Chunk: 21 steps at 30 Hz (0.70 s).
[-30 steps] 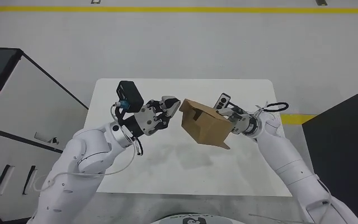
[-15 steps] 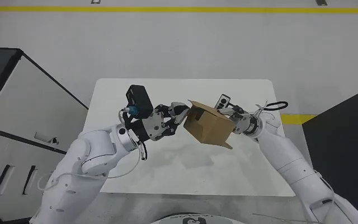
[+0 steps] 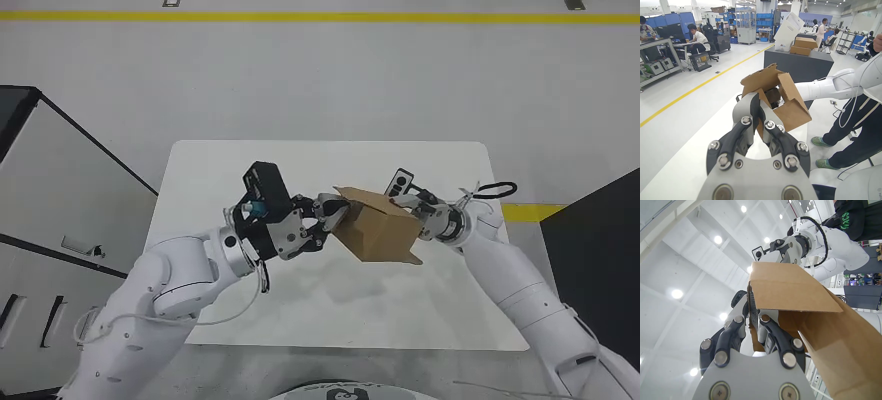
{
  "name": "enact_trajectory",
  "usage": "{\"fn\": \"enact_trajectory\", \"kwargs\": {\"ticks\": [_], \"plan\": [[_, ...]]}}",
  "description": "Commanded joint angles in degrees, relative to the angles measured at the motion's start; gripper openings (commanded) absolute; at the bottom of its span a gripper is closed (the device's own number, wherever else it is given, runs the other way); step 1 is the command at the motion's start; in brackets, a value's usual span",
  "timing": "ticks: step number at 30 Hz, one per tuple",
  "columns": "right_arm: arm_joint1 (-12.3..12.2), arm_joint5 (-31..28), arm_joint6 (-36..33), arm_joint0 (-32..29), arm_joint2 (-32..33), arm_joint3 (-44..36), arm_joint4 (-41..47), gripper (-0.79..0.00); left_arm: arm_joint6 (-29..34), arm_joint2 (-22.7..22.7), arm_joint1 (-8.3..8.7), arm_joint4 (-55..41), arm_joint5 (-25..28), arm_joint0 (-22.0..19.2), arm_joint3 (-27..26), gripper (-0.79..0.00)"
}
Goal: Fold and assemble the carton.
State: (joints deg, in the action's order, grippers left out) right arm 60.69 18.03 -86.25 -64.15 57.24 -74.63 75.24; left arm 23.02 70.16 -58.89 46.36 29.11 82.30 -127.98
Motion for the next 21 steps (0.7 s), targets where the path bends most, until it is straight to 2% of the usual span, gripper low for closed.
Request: {"fn": "enact_trajectory", "kwargs": {"ticks": [1, 16, 21], "plan": [[0.0, 0.0, 0.0, -0.1, 0.0, -0.1, -0.1, -0.785, 0.2, -0.1, 0.0, 0.0, 0.0, 0.0, -0.1, -0.785], [0.4, -0.3, 0.5, -0.9, 1.7, -0.5, -1.0, -0.785, 0.6, 1.5, 0.12, -0.3, -0.2, 0.4, -0.5, -0.785], [0.5, -0.1, 0.7, -1.3, 2.0, -0.8, -1.6, -0.785, 1.0, 0.5, 0.07, -0.1, 0.2, 0.4, -0.6, -0.785]]}}
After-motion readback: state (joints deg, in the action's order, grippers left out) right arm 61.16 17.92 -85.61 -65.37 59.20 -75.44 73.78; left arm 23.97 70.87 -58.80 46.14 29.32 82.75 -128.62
